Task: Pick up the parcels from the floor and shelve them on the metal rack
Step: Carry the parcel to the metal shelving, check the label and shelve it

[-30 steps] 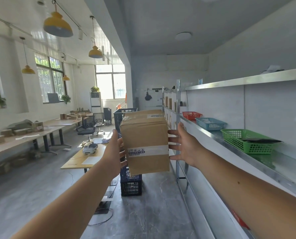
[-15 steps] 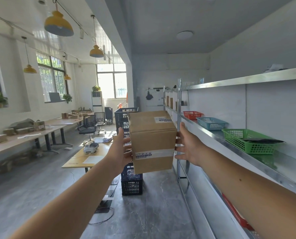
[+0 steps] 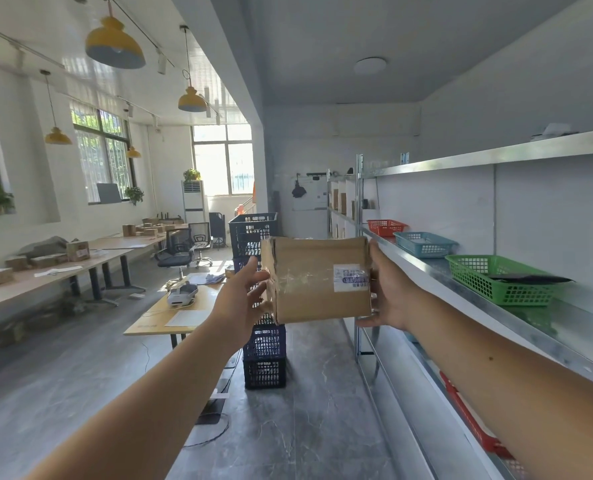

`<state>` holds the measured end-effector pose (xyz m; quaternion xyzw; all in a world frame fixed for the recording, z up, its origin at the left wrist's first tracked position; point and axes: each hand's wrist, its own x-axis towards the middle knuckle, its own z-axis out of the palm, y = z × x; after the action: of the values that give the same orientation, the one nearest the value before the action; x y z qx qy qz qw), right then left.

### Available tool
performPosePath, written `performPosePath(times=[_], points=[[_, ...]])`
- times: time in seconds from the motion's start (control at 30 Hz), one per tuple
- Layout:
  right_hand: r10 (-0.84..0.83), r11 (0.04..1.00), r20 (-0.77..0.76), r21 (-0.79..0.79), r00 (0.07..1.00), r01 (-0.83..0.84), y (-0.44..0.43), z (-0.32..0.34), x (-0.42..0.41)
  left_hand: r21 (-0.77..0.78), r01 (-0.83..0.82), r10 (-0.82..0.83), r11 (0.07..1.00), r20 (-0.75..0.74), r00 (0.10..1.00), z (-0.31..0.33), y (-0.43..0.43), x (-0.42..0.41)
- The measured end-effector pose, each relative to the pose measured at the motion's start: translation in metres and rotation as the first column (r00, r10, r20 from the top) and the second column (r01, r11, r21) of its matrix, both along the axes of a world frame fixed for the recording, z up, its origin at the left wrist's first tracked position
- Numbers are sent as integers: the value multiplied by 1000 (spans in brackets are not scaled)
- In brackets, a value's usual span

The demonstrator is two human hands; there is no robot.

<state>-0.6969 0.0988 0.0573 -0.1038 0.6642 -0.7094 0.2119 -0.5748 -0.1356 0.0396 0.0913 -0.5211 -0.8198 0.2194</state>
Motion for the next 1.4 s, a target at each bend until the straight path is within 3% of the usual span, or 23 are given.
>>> performPosePath(times=[0.17,0.3,0.47,0.73,1.07,1.4], points=[[-37,999,51,-36,998,39,3,-1,-1,-136,47,-53,990,-37,998,-3,1,5],[6,997,66,-81,998,-1,4,-7,-2,-285,-19,-7,958,-92,996,-10,4,4],[16,995,79,-103,997,-8,0,-4,14,-150,2,-24,989,-144,989,-10,4,2],[-12,991,-57,-131,998,5,-5,0,24,-140,122,-139,982,-113,984,-6,16,1],[0,980,-135,-195,991,-27,-1,-9,17,-163,80,-84,983,-13,996,-12,20,2],[14,926,-216,-365,976,-94,4,-23,16,-176,94,-103,980,-45,994,-8,23,10]])
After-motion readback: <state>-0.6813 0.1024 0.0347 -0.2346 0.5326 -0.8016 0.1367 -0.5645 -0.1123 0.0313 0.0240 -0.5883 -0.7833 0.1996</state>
